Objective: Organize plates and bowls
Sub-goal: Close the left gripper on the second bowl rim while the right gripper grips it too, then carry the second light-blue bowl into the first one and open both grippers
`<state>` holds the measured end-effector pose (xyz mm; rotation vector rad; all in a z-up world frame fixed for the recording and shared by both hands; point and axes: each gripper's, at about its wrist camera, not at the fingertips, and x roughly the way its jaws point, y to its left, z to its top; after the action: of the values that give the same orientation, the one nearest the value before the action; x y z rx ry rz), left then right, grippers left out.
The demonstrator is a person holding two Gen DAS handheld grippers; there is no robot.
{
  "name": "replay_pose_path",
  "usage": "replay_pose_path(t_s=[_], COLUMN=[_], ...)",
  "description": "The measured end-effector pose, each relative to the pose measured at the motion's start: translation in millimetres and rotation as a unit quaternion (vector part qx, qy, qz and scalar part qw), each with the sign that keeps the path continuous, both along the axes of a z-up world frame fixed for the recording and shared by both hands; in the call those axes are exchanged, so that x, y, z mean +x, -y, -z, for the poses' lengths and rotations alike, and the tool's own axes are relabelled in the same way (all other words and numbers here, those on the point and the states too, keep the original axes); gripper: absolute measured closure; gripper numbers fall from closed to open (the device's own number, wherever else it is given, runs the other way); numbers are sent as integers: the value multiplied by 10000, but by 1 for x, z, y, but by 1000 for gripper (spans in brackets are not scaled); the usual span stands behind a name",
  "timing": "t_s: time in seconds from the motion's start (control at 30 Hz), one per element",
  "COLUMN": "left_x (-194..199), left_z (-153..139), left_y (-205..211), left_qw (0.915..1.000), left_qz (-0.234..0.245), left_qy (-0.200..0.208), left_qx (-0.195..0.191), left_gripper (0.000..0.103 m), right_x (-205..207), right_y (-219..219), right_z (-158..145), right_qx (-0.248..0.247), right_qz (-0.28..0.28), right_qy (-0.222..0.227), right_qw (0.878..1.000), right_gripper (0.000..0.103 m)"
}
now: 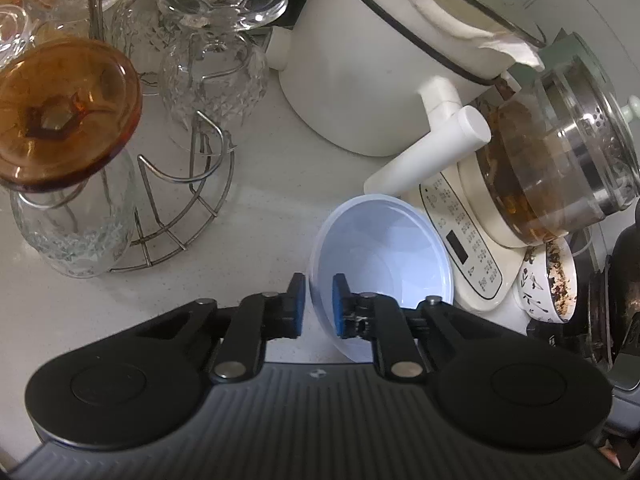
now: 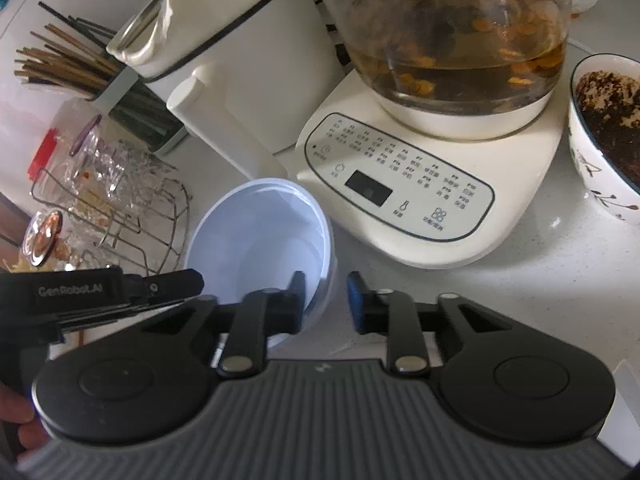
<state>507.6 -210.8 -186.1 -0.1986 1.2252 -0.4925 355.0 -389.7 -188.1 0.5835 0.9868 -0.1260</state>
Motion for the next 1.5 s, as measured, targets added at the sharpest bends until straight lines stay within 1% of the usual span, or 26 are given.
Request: replay_pose_path(t_s=[0.1, 0.27, 0.37, 0.47, 0.63, 0.87, 1.1, 1.17, 1.27, 1.37, 1.5], left_x=[0, -2, -4, -9, -19, -42, -69, -77, -87, -96, -110], left_z=[1, 0, -5, -15, -38, -70, -96, -102, -111, -115, -116], left_y=[1, 0, -5, -12, -25, -51, -82, -93, -106, -118, -136], left_qw=[10000, 10000, 9999, 9998, 9993, 9980, 9968, 9963, 9951, 9942, 9942], left_qz=[1, 49, 56, 100, 65, -39, -177, -256, -289, -340, -409], left_qy=[-13, 4, -1, 85, 213, 355, 529, 546, 707, 797, 817], left_qx=[-7, -20, -94, -123, -298, -514, -565, -612, -627, -636, -562], left_gripper=[92, 93, 93, 93, 93, 92, 92, 92, 92, 92, 92], right_x=[2, -1, -5, -9, -21, -45, -64, -69, -76, -81, -88], right_y=[-1, -3, -3, -6, -10, -23, -48, -57, -68, -78, -92], right_z=[1, -3, -8, -16, -36, -67, -88, -94, -101, -105, -107], right_qx=[1, -8, 41, 52, 74, 83, 48, 9, -15, -44, -91], right_qz=[-46, -60, -51, -83, -83, -66, -239, -294, -357, -417, -597], right_qy=[-3, 50, 98, 177, 350, 770, 1100, 1161, 1252, 1304, 1333], right_qw=[10000, 10000, 9999, 9998, 9993, 9970, 9936, 9928, 9915, 9906, 9892], right_gripper=[87, 87, 87, 87, 87, 87, 87, 87, 87, 87, 87])
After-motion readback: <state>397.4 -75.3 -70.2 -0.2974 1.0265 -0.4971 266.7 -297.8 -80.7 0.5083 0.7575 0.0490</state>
